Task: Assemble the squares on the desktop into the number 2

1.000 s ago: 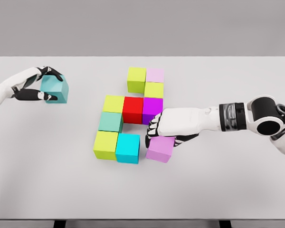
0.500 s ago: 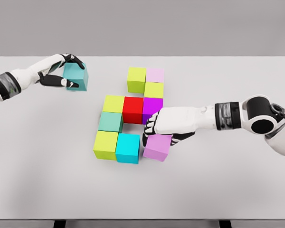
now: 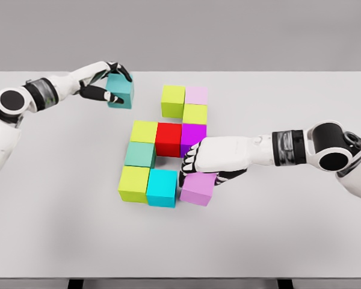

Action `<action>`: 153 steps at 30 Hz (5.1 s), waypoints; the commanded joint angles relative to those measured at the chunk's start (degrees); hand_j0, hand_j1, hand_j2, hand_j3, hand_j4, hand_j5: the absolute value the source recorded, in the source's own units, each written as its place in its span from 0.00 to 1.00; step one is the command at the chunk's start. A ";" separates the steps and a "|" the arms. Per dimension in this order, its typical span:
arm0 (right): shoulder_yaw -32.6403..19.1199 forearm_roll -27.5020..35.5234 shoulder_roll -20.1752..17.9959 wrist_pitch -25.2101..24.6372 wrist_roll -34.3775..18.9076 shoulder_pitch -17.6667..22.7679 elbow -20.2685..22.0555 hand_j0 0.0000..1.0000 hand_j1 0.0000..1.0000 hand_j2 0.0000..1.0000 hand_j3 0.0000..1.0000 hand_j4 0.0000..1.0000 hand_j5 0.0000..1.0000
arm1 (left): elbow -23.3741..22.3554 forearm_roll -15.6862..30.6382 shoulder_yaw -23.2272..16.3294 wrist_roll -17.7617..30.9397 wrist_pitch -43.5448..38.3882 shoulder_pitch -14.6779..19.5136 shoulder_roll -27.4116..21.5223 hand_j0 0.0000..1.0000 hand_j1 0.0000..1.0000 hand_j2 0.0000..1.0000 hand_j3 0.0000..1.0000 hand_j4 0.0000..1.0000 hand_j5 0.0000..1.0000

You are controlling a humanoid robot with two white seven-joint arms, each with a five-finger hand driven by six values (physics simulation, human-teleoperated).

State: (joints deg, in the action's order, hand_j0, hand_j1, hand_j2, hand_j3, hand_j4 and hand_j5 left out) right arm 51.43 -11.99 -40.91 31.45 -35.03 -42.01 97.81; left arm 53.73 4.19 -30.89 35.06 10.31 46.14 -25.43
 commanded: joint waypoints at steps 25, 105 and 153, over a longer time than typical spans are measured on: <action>4.90 0.05 -20.62 3.55 0.03 0.00 2.73 1.00 1.00 1.00 1.00 1.00 1.00 | -14.18 -5.16 -4.71 -0.26 0.49 8.26 9.78 0.34 0.34 0.34 0.34 0.34 0.34; 6.05 -8.93 -9.27 3.55 0.03 -2.64 -3.33 1.00 1.00 1.00 1.00 1.00 1.00 | -14.89 -14.30 -4.18 -9.49 7.53 5.27 9.17 0.96 0.96 0.96 0.96 0.96 0.96; -9.77 10.41 -14.28 3.27 0.03 -3.52 -14.85 1.00 1.00 1.00 1.00 1.00 1.00 | -8.03 -42.16 -4.79 -0.06 12.71 7.29 0.99 0.99 0.99 0.99 0.99 0.99 0.99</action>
State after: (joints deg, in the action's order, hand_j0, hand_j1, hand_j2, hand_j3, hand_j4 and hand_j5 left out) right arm 47.05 -9.17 -53.68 34.86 -35.02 -45.53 86.96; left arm 44.63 -37.07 -35.79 35.01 23.04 53.26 -24.85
